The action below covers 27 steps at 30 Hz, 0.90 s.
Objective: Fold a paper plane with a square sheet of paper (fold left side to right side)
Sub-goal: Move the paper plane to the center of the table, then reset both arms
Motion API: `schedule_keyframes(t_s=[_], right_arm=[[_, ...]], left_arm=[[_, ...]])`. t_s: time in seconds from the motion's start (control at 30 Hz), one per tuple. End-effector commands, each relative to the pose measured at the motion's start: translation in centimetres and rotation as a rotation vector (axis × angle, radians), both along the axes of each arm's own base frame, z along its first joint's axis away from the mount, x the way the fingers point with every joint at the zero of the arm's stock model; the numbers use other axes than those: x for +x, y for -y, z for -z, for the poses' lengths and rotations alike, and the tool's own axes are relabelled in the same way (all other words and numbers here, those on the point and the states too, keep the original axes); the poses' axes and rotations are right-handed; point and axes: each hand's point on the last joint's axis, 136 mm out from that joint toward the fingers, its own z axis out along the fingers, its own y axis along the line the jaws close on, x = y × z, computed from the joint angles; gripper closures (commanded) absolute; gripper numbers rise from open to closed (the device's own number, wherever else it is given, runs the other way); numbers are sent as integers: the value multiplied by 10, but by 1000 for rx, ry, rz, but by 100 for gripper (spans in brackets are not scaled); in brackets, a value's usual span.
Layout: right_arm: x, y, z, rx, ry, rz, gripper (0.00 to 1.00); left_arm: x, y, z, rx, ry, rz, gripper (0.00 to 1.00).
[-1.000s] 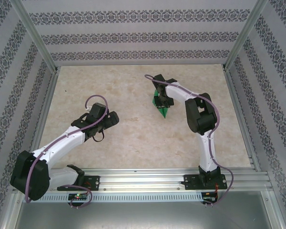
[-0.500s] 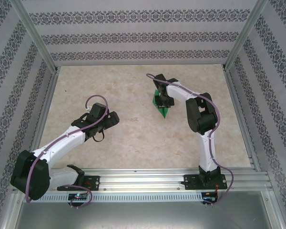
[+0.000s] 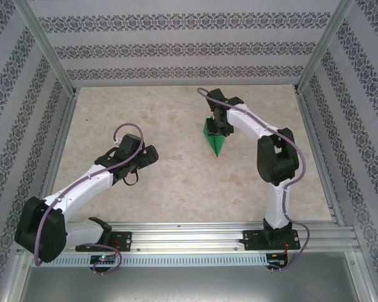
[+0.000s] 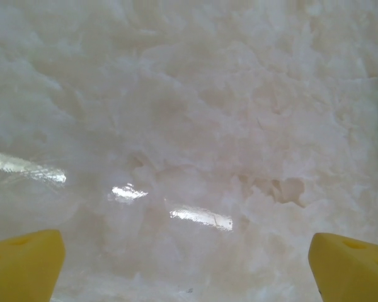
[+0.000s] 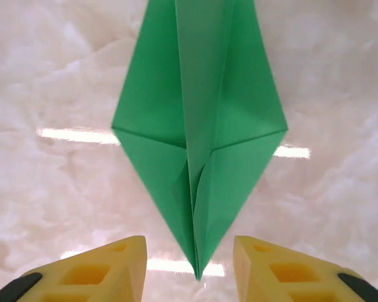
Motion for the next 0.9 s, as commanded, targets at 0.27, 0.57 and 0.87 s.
schedule_keyframes(t_s=[0.27, 0.57, 0.87], right_arm=[[-38, 66, -84, -32, 353, 65, 38], [-66, 159, -99, -44, 677, 308, 2], [-69, 209, -59, -251, 949, 338, 2]], left_arm=[[27, -32, -57, 154, 175, -46, 0], [41, -91, -108, 463, 433, -229, 0], [46, -118, -94, 762, 501, -228, 0]])
